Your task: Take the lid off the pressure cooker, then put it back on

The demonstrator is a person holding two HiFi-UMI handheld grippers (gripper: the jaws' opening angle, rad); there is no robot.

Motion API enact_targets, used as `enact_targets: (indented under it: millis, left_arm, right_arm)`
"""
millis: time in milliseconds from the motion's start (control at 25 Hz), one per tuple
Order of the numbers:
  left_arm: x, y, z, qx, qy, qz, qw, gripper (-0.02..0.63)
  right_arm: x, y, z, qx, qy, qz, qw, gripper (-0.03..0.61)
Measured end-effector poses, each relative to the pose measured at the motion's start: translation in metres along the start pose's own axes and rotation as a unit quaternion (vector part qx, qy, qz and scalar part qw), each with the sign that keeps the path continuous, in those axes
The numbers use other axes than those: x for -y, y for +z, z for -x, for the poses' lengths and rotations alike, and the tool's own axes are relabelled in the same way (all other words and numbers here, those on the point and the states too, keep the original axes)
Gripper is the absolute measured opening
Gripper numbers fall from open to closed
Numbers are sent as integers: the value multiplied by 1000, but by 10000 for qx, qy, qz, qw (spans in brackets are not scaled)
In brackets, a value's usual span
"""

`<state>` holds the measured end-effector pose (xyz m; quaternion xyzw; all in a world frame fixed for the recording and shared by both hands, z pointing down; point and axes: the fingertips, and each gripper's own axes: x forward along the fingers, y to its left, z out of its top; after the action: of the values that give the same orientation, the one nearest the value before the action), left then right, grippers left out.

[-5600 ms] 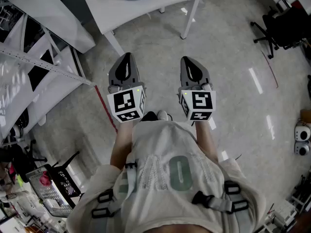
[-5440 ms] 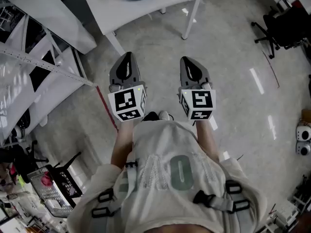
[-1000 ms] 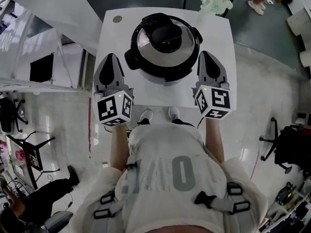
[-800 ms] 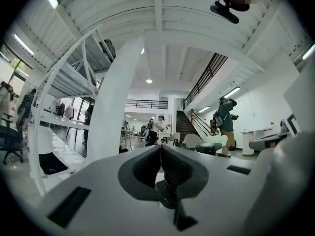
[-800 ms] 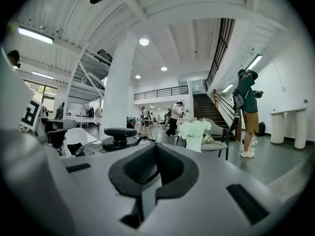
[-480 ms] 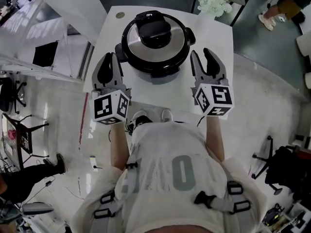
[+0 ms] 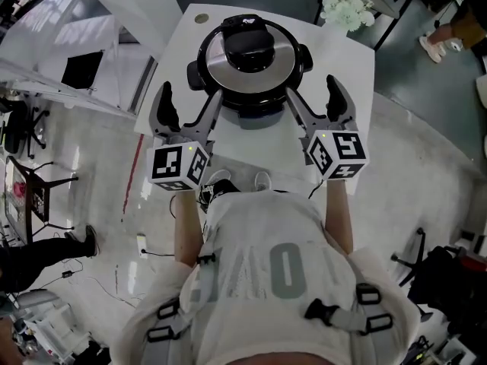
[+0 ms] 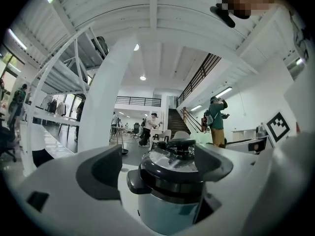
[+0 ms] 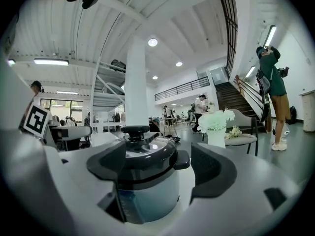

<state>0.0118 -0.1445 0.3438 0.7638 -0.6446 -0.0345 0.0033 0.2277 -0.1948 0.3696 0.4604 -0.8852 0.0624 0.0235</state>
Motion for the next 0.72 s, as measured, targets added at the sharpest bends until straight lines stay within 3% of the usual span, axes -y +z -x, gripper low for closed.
enact_targets:
  millis: [120, 320, 520, 720]
  left_arm:
    - [2, -4, -2, -145, -48, -33, 9999, 440]
    - [7, 13, -12, 34, -310, 99, 9995, 440]
    - [19, 37, -45, -162, -947, -482, 9942, 439]
    - [39, 38, -76, -612, -1706, -1223, 9758, 437]
  right_arm:
    - [-1, -1, 0, -46, 108, 111, 9999, 405]
    - [-4, 10, -4, -59, 475, 392, 9981, 403]
    - [-19, 36, -29, -73, 1354, 769, 9878, 402]
    - [-38, 53, -62, -322, 2249, 1482, 9625, 389]
